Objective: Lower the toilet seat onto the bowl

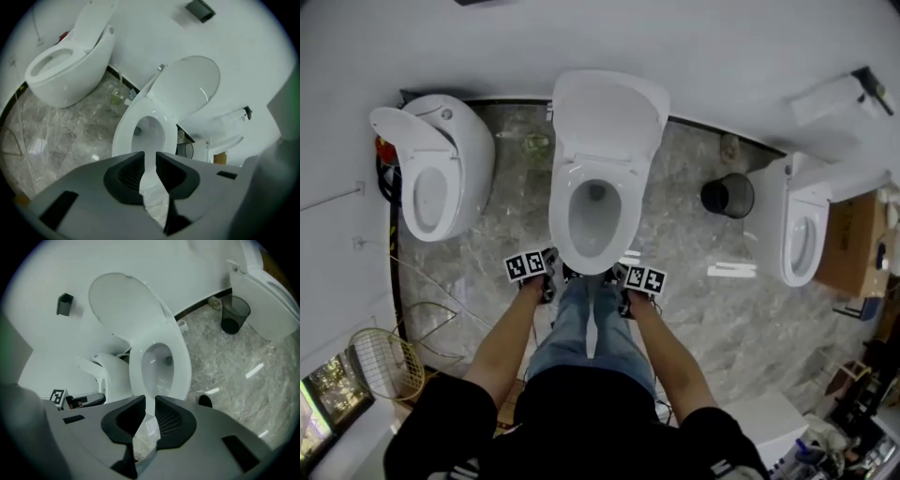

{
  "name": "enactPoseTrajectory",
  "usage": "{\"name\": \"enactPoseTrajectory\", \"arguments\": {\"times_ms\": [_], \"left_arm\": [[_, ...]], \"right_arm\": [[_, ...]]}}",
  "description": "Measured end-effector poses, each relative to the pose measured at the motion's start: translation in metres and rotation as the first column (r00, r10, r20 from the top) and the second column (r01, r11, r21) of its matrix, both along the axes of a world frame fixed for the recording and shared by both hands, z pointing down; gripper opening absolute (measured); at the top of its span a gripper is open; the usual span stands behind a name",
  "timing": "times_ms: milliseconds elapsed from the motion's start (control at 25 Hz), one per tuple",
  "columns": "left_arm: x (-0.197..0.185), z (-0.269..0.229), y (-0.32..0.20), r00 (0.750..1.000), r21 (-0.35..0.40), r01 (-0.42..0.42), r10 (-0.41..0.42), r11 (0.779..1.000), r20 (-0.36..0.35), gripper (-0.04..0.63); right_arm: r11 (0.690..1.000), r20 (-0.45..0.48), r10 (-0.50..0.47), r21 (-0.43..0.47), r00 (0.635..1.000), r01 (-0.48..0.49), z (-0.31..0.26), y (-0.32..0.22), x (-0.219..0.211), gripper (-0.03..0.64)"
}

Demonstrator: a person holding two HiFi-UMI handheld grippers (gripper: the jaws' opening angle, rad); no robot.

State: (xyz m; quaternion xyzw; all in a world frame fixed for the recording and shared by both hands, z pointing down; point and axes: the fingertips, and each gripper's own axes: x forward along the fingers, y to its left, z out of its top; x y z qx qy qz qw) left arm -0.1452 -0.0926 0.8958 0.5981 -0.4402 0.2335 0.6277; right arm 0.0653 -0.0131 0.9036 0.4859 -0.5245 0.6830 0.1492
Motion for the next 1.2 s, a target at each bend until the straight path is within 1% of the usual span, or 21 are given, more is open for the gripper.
{"name": "enactPoseTrajectory", "arguments": {"times_ms": [40, 120, 160, 200, 240, 280, 320, 440, 480, 560, 600, 680, 760, 880, 960, 1040, 1120, 1160, 1200], "left_arm": [[0.004, -0.017, -0.007, 1.000, 0.026, -0.023, 0.023, 0.999, 0.004, 0.067], [0.013, -0.053, -0.024, 1.000, 0.084, -0.017, 0.018, 0.996, -0.011, 0.047], [0.016, -0.073, -0.030, 1.000, 0.122, -0.007, 0.010, 0.993, -0.024, 0.038], [0.018, -0.095, -0.033, 0.999, 0.164, -0.004, 0.010, 0.986, -0.036, 0.015], [0.021, -0.117, -0.036, 0.999, 0.210, -0.012, 0.022, 0.978, -0.045, 0.011], [0.025, -0.140, -0.043, 0.998, 0.264, -0.029, 0.044, 0.964, -0.050, 0.008], [0.032, -0.163, -0.053, 0.996, 0.325, -0.050, 0.071, 0.945, -0.053, 0.006], [0.043, -0.229, -0.059, 0.989, 0.483, -0.101, 0.141, 0.870, -0.047, 0.006], [0.044, -0.251, -0.057, 0.987, 0.530, -0.113, 0.155, 0.841, -0.036, 0.006], [0.044, -0.295, -0.058, 0.986, 0.623, -0.134, 0.169, 0.770, 0.003, 0.005], [0.044, -0.316, -0.058, 0.985, 0.668, -0.143, 0.170, 0.730, 0.025, 0.006], [0.043, -0.358, -0.056, 0.985, 0.752, -0.148, 0.160, 0.642, 0.057, 0.005], [0.044, -0.394, -0.049, 0.984, 0.816, -0.162, 0.158, 0.555, 0.088, 0.005], [0.046, -0.439, -0.033, 0.970, 0.872, -0.231, 0.173, 0.431, 0.171, 0.005], [0.049, -0.471, -0.023, 0.964, 0.903, -0.249, 0.176, 0.351, 0.198, 0.005], [0.047, -0.503, -0.013, 0.970, 0.935, -0.225, 0.155, 0.275, 0.188, 0.005], [0.040, -0.532, -0.010, 0.980, 0.962, -0.184, 0.112, 0.201, 0.164, 0.005], [0.035, -0.544, -0.010, 0.984, 0.971, -0.167, 0.088, 0.170, 0.154, 0.005], [0.032, -0.552, -0.010, 0.987, 0.977, -0.155, 0.066, 0.145, 0.146, 0.005]], "right_arm": [[0.999, -0.015, 0.005, 0.048, 1.000, -0.004, -0.021, -0.013, 0.007, 0.069], [0.988, -0.055, 0.003, 0.155, 0.998, 0.005, -0.068, -0.040, 0.020, 0.028], [0.978, -0.087, -0.004, 0.209, 0.996, 0.022, -0.093, -0.048, 0.025, 0.020], [0.965, -0.126, -0.012, 0.257, 0.992, 0.044, -0.117, -0.052, 0.029, 0.018], [0.951, -0.166, -0.015, 0.302, 0.986, 0.066, -0.140, -0.055, 0.034, 0.018], [0.934, -0.200, -0.010, 0.347, 0.980, 0.081, -0.163, -0.063, 0.039, 0.018], [0.915, -0.223, 0.002, 0.393, 0.975, 0.088, -0.185, -0.074, 0.046, 0.018], [0.848, -0.266, 0.040, 0.518, 0.963, 0.108, -0.251, -0.086, 0.053, 0.017], [0.822, -0.288, 0.047, 0.555, 0.956, 0.127, -0.273, -0.085, 0.053, 0.017], [0.760, -0.338, 0.070, 0.627, 0.939, 0.169, -0.319, -0.088, 0.054, 0.017], [0.727, -0.360, 0.087, 0.660, 0.929, 0.188, -0.342, -0.089, 0.054, 0.017], [0.661, -0.397, 0.123, 0.716, 0.909, 0.223, -0.383, -0.088, 0.055, 0.017], [0.601, -0.422, 0.154, 0.758, 0.893, 0.254, -0.416, -0.083, 0.057, 0.017], [0.506, -0.415, 0.170, 0.815, 0.894, 0.282, -0.458, -0.070, 0.052, 0.017], [0.435, -0.425, 0.204, 0.846, 0.882, 0.307, -0.486, -0.060, 0.051, 0.017], [0.375, -0.440, 0.273, 0.868, 0.855, 0.327, -0.514, -0.048, 0.056, 0.018], [0.329, -0.441, 0.344, 0.884, 0.829, 0.333, -0.537, -0.039, 0.060, 0.017], [0.310, -0.441, 0.375, 0.889, 0.815, 0.338, -0.545, -0.036, 0.062, 0.017], [0.293, -0.444, 0.402, 0.891, 0.801, 0.347, -0.551, -0.034, 0.063, 0.017]]}}
